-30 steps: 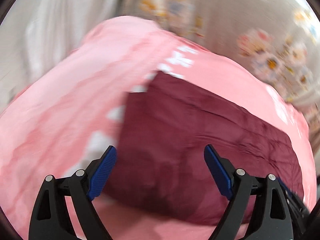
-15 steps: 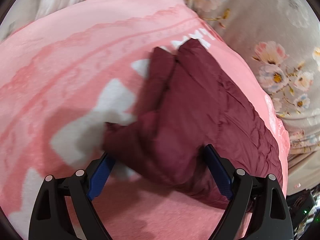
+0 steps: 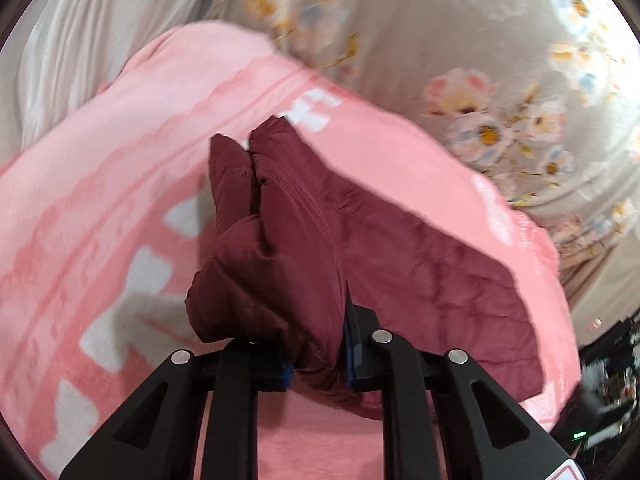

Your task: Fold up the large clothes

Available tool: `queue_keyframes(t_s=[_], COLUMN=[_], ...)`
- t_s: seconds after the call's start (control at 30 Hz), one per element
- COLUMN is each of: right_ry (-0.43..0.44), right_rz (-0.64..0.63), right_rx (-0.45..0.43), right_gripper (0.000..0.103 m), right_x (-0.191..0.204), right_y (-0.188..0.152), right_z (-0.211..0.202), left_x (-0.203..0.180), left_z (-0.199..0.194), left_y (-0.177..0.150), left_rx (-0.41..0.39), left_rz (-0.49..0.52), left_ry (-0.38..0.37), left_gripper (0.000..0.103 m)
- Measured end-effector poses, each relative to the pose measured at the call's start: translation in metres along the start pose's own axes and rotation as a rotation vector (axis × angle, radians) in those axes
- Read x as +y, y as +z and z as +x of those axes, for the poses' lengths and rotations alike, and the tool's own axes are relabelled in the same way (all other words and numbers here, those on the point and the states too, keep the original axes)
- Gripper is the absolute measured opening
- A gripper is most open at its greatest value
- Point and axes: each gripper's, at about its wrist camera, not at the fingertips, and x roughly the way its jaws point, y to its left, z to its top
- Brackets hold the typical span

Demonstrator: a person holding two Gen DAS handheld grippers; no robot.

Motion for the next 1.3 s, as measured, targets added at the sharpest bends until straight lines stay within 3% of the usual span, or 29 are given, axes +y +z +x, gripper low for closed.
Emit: queue_keyframes(t_s=[0.13,0.3,0.47,0.6,0.8,0.87,0.97,1.0,1.1,1.17,1.3], right_ry=[0.028,0.081,0.014,-0.083,-0.155,-0.162,-0.169,-0.168,-0.12,-0.056,0.092], right_rz=[0.025,0.111,0.174,0.222,0.328,0.341,0.33,0.324,0.299,0.303,0.405], right_rx=[0.012,-0.003,-0.053,-0.071,-0.105,-0.129,-0.186,-0.205,-0.26,-0.277,-0.248], right_gripper=[0.018,0.019,0.019,0.019,0.019,0.022,0.048,0.052,0.054,0.055,0.057], right_x=[-0.006,-0.03,-0.068,-0.104,-0.148,-0.155,-0.159,-0.159,-0.158,-0.157,-0.165], right_y=[-0.002,0.002,-0.007,-0.019,-0.025,-0.022,-0.009,-0.004,0.022,0.048,0.095], right_z=[0.005,-0.022,-0.061,-0.087,-0.112,-0.119,-0.129,-0.131,-0.136,-0.133,-0.112], left_x=[-0.052,-0.123,-0.189,-0.231,-0.254,-0.254,-0.244,-0.238,-0.222,-0.215,-0.199], left_z=[-0.012,-0.019,0.001,0.036,0.092,0.087,0.069,0.06,0.038,0.029,0.031], left_y=[0.011,0.012,0.0,-0.026,-0.082,-0.086,-0.076,-0.069,-0.05,-0.034,-0.009], left_rx=[-0.032,-0.054,0.002,0.105,0.377,0.369,0.351,0.33,0.245,0.178,0.098], left_rz=[0.113,0.262,0.358,0.411,0.394,0.399,0.362,0.337,0.304,0.288,0.283], left_ry=[-0.042,-0.107,-0.184,-0.225,-0.267,-0.272,-0.333,-0.35,-0.337,-0.287,-0.076], left_gripper=[0.012,0.012,0.012,0.014,0.025,0.027,0.051,0.061,0.068,0.072,0.072])
